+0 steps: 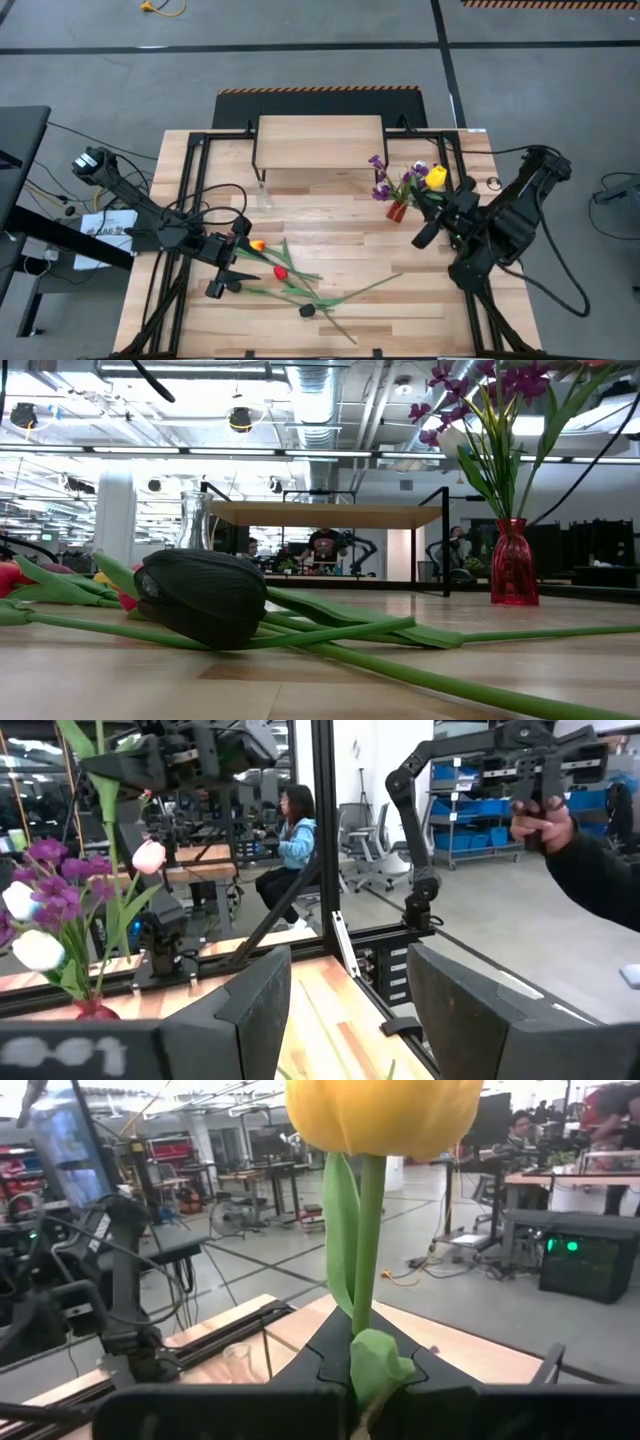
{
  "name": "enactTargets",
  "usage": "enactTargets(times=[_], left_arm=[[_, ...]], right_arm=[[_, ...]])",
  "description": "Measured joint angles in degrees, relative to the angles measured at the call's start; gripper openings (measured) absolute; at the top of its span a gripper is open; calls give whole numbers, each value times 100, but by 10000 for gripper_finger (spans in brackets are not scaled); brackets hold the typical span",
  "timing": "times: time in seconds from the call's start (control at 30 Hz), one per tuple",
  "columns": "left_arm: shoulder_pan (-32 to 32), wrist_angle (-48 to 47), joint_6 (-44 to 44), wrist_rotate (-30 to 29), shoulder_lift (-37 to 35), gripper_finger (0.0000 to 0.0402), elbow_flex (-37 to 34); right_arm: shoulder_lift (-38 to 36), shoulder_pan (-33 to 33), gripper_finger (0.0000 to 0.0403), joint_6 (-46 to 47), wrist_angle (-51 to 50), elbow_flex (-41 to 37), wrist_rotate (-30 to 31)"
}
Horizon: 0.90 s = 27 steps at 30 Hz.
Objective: Pick and place flowers into a vace then onto a shelf
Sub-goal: Put the right yellow flower into the red vase
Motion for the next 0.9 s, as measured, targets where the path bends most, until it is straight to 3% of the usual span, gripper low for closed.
enactTargets(times=[0.9], left_arm=[[2,27,7,30,0,192,0]], right_arm=[[-1276,-187,0,97,386,-1806,73]])
